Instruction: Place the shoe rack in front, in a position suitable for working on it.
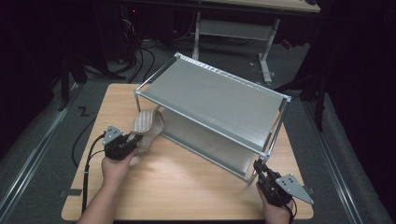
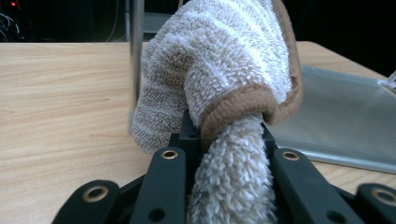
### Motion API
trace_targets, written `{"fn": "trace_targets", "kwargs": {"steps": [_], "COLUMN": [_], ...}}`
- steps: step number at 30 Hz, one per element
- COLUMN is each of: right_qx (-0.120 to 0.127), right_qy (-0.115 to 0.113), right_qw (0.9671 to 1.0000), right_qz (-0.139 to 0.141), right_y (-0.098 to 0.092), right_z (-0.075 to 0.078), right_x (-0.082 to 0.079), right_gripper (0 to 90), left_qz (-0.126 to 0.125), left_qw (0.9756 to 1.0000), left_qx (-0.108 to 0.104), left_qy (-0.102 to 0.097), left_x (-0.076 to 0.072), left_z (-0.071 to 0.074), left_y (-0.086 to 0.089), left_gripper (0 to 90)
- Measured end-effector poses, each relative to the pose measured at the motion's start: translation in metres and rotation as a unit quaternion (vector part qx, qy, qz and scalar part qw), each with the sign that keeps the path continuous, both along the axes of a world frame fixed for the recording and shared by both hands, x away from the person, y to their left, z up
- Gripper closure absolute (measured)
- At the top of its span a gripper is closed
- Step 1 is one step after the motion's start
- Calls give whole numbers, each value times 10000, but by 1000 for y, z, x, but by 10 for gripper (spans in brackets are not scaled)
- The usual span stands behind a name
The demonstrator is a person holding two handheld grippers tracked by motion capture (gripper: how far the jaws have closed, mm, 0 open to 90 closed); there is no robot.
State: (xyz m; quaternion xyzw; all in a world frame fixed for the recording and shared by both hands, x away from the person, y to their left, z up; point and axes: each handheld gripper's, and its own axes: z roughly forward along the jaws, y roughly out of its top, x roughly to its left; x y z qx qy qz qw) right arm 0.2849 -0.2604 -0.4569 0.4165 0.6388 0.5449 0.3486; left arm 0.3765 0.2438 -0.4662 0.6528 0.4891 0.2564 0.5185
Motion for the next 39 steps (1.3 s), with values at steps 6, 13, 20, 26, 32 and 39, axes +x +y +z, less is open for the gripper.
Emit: {"fn": "trace_targets", "kwargs": {"steps": [6, 13, 20, 26, 32, 39], "right_qx": [-51, -181, -176, -278, -363, -206], "right_qy": [-28, -54, -8, 0, 42, -198], "right_qw": [9996, 9984, 9971, 9944, 9943, 9955], "right_qz": [265, 526, 747, 1015, 997, 904], "right_y": [12, 24, 37, 51, 52, 50], "right_z": [0, 1, 2, 3, 14, 22], "right_x": [1, -1, -5, -8, -9, -10], "right_gripper": [801, 808, 809, 809, 749, 737], "left_qz": [-85, -145, -243, -349, -359, -405], "left_qw": [9999, 9995, 9996, 9991, 9991, 9990], "left_qx": [3, -123, -82, -89, -16, -12], "left_qy": [-139, -251, -150, -217, -204, -187], "left_x": [-25, -48, -58, -60, -63, -61], "left_z": [4, 1, -10, -8, -8, -9], "left_y": [1, 0, -4, -7, -9, -12], "left_gripper": [736, 732, 730, 727, 727, 724]}}
